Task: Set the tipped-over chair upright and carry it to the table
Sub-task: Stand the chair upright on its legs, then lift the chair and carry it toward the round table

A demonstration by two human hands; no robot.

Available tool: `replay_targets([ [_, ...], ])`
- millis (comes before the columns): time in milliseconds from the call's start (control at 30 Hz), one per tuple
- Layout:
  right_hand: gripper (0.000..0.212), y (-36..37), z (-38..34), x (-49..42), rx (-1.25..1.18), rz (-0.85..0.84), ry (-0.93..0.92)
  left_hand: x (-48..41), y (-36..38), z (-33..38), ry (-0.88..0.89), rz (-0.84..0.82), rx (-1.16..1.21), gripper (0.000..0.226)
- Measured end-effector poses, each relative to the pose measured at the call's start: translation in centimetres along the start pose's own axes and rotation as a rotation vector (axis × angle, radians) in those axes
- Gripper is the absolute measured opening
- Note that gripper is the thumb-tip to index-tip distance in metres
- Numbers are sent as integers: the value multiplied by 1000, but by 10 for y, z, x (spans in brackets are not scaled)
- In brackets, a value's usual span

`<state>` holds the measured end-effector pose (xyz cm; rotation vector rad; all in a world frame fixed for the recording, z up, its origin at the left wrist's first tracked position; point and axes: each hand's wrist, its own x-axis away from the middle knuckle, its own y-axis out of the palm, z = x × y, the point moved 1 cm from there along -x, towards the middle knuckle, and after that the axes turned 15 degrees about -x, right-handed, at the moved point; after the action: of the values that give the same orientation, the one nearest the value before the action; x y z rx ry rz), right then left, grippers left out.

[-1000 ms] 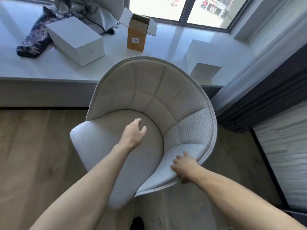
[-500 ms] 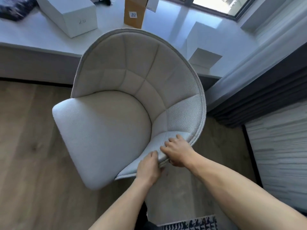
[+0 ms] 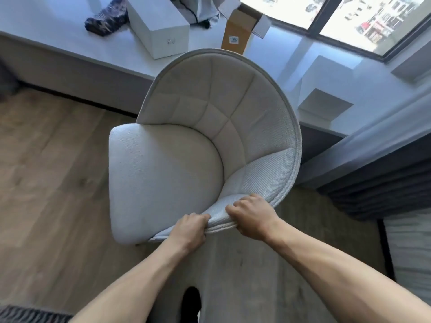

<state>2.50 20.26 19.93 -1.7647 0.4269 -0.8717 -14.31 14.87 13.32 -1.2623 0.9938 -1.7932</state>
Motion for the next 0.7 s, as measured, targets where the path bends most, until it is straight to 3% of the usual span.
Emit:
replay_targets([
  [400, 32, -7, -115, -60, -76, 287, -121, 66, -12, -129, -119, 182, 49, 16],
  [700, 35, -11, -199, -107, -63, 362, -96, 107, -18, -218, -106, 241, 75, 16],
])
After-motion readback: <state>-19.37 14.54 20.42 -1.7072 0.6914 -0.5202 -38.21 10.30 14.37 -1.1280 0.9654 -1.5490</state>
